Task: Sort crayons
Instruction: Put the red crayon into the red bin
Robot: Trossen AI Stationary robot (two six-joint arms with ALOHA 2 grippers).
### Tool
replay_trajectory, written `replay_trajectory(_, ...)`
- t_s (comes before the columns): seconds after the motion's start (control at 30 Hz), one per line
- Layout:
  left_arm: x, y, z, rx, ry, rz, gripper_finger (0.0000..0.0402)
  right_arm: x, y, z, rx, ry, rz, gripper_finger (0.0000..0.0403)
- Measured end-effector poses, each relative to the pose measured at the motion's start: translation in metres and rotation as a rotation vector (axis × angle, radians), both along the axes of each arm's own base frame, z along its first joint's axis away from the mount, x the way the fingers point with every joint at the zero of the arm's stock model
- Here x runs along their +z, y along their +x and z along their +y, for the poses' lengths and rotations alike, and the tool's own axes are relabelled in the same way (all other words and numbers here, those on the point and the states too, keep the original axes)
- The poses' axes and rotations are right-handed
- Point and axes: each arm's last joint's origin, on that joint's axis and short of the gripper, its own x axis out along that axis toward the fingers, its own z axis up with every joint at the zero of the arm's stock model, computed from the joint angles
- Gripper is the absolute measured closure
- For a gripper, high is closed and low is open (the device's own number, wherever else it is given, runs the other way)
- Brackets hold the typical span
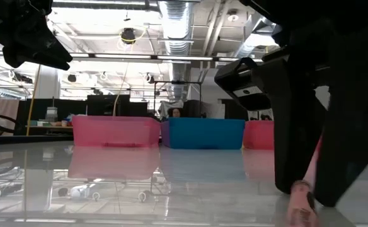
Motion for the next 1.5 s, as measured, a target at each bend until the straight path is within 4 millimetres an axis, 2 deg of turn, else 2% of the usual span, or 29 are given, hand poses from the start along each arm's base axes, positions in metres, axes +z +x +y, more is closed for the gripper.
replay_trajectory(0.27, 0.0, 0.0, 0.0, 0.0, 0.0, 0.0, 0.0262, -0.001, 0.0, 0.0, -0.011, 0.005, 0.005, 0.0385)
replay_trajectory(0.37, 0.0, 0.0, 0.0, 0.0, 0.0, 0.0, 0.0262, -0.001, 0.001, -0.002, -0.048, 0.023, 0.016, 0.0398)
replay_trajectory(0.8, 0.0, 0.0, 0.0, -0.001, 0.002, 0.001, 0.0262, 0.005, 0.003, -0.006, -0.13, 0.043, 0.006, 0.0401)
replay_trajectory(1.5, 0.0, 0.0, 0.0, -0.001, 0.007, 0.006, 0.0262, 0.018, 0.022, -0.032, -0.171, 0.005, -0.035, 0.0403)
